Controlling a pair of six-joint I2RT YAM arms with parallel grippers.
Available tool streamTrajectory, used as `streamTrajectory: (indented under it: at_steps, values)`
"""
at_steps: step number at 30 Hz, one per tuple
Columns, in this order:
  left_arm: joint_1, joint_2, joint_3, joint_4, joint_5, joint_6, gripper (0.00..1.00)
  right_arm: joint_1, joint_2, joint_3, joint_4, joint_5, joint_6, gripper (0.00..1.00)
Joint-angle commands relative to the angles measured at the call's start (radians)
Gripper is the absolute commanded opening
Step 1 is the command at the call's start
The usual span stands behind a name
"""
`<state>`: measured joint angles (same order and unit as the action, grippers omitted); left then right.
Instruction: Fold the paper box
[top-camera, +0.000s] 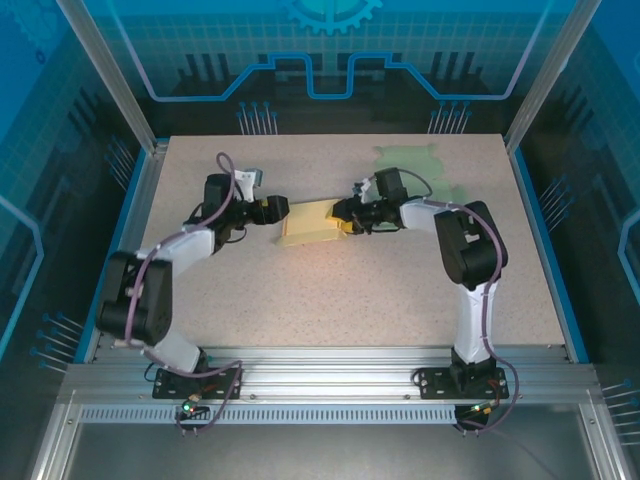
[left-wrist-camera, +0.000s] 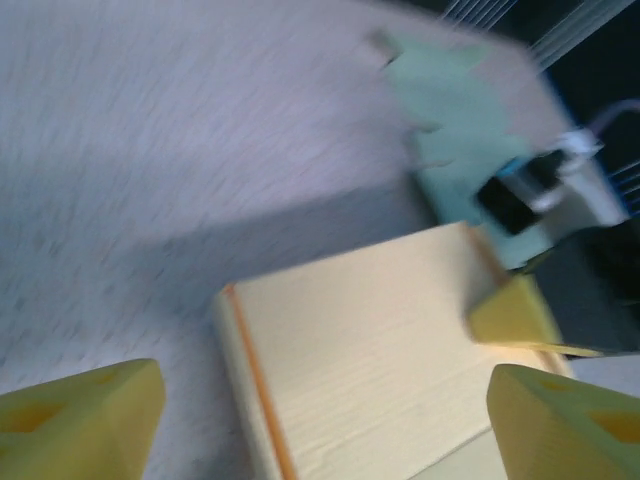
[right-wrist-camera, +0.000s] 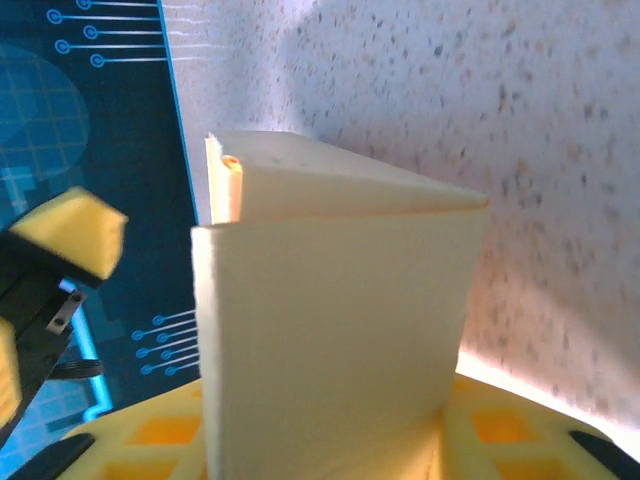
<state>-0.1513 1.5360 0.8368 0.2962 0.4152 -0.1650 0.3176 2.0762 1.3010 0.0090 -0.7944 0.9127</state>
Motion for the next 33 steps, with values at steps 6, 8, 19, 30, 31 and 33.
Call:
streamTrajectory:
  at_steps: [6,8,19,30,31,33]
  values:
    - [-0.349,-0.213,-0.214,0.101,-0.071,0.898,0.99,-0.050,-0.133,0.000,-0.473,-0.131,-0.093,0.40]
    - [-0.415,-0.224,-0.214,0.040,-0.165,0.991,0.99,-0.053,-0.150,-0.021,-0.492,-0.141,-0.092,0.40]
    - [-0.479,-0.172,-0.216,-0.073,-0.416,1.104,0.95,-0.048,-0.152,-0.088,-0.444,-0.196,-0.043,0.43]
    - [-0.519,-0.067,-0.202,-0.042,-0.552,1.104,0.88,-0.044,-0.131,-0.076,-0.437,-0.221,-0.039,0.43]
    - [-0.519,-0.060,-0.199,-0.022,-0.581,1.101,0.85,-0.045,-0.131,-0.077,-0.439,-0.221,-0.041,0.44]
    - [-0.519,-0.059,-0.190,-0.015,-0.602,1.090,0.80,-0.045,-0.131,-0.076,-0.444,-0.217,-0.047,0.44]
